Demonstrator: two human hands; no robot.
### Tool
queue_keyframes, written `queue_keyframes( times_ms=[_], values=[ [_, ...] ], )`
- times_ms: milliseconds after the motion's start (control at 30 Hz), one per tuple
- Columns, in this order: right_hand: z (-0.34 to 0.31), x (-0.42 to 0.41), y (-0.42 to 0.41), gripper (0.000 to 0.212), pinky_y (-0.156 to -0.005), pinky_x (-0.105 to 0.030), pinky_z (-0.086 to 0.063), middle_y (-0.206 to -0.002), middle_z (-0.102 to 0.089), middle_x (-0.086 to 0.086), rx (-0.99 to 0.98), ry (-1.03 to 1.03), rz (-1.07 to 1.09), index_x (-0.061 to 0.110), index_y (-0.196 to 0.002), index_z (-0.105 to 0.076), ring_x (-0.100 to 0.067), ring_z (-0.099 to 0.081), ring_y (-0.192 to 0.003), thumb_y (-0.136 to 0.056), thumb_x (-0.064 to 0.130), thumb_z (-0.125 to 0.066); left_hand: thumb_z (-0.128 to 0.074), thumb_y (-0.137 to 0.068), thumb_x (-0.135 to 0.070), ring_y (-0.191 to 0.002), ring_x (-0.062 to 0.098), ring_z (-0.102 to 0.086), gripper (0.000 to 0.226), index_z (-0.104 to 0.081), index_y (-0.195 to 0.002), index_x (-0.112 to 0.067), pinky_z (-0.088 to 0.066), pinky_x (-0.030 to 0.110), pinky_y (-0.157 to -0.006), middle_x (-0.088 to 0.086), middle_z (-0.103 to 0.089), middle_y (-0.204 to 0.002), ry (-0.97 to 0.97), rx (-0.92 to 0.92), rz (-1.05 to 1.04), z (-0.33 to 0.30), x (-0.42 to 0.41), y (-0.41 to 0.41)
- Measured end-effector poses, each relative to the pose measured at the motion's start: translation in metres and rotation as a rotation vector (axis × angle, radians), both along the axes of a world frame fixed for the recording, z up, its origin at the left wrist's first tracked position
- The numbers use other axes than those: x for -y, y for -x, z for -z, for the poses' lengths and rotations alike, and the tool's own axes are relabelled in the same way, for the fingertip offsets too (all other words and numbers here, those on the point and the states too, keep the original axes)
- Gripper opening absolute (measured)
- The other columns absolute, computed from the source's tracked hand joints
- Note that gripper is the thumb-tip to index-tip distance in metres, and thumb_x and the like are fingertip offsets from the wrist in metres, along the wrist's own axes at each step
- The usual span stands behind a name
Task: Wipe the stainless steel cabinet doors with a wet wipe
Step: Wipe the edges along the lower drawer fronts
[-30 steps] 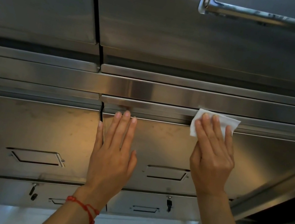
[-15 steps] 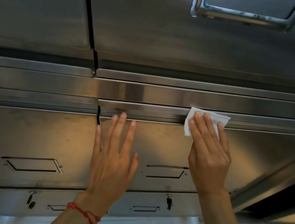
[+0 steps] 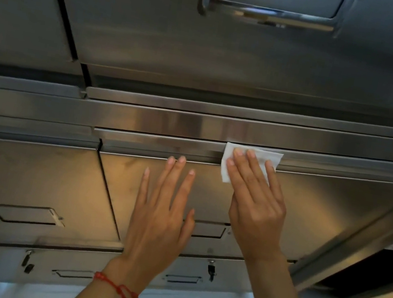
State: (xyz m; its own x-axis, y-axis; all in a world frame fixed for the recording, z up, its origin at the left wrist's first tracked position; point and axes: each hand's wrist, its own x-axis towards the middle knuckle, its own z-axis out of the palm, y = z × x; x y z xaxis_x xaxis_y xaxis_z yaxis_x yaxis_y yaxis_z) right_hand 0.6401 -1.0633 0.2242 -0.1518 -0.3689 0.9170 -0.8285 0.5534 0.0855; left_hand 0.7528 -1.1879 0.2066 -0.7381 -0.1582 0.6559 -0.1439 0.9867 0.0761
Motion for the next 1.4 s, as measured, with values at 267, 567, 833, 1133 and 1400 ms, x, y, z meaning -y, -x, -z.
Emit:
queue_keyframes(
  times_ms=[267, 567, 833, 1133, 1400],
  values=[
    [-0.001, -0.02, 0.016, 0.028, -0.105, -0.046, -0.04, -0.126, -0.06, -0.014, -0.014, 0.02, -0.05, 0.001, -0.115, -0.066, -0.027, -0.054, -0.122, -0.093, -0.004, -0.051, -0.04, -0.088, -0.026, -0.141, 0.029, -0.022, 0.057, -0.033, -0.14, -0.004, -0.016, 0.052, -0.113, 0.018, -0.032, -0.149, -0.028, -0.006, -0.035, 0.002, -0.033, 0.019],
    [0.0, -0.033, 0.028, 0.031, -0.101, -0.047, -0.043, -0.125, -0.061, -0.013, -0.021, 0.024, -0.085, 0.002, -0.115, -0.066, -0.026, -0.056, -0.12, -0.087, -0.006, -0.056, -0.04, -0.088, -0.024, -0.141, 0.029, -0.022, 0.056, -0.034, -0.14, -0.004, -0.017, 0.052, -0.112, 0.017, -0.033, -0.149, -0.015, -0.015, -0.066, -0.003, -0.052, 0.037],
    [0.001, -0.038, 0.032, 0.025, -0.102, -0.045, -0.043, -0.124, -0.061, -0.014, -0.015, 0.022, -0.084, 0.002, -0.116, -0.065, -0.026, -0.055, -0.121, -0.094, 0.001, -0.053, -0.038, -0.088, -0.026, -0.139, 0.029, -0.024, 0.057, -0.031, -0.14, -0.004, -0.011, 0.045, -0.115, 0.017, -0.039, -0.145, -0.029, -0.009, -0.06, -0.001, -0.056, 0.054],
    [0.005, -0.036, 0.03, 0.026, -0.104, -0.044, -0.042, -0.125, -0.061, -0.015, 0.003, 0.05, -0.05, 0.001, -0.116, -0.064, -0.027, -0.053, -0.122, -0.091, -0.002, -0.058, -0.041, -0.087, -0.016, -0.139, 0.029, -0.025, 0.055, -0.033, -0.14, -0.002, -0.01, 0.047, -0.116, 0.017, -0.04, -0.145, -0.042, -0.077, -0.034, 0.006, -0.055, 0.06],
    [0.007, -0.05, 0.04, 0.023, -0.102, -0.046, -0.044, -0.125, -0.06, -0.016, 0.007, 0.072, -0.002, -0.001, -0.115, -0.066, -0.03, -0.055, -0.121, -0.095, 0.003, -0.056, -0.04, -0.087, -0.015, -0.138, 0.029, -0.027, 0.054, -0.034, -0.139, -0.002, -0.014, 0.048, -0.115, 0.018, -0.041, -0.144, -0.053, -0.114, -0.026, 0.006, -0.055, 0.062]
  ],
)
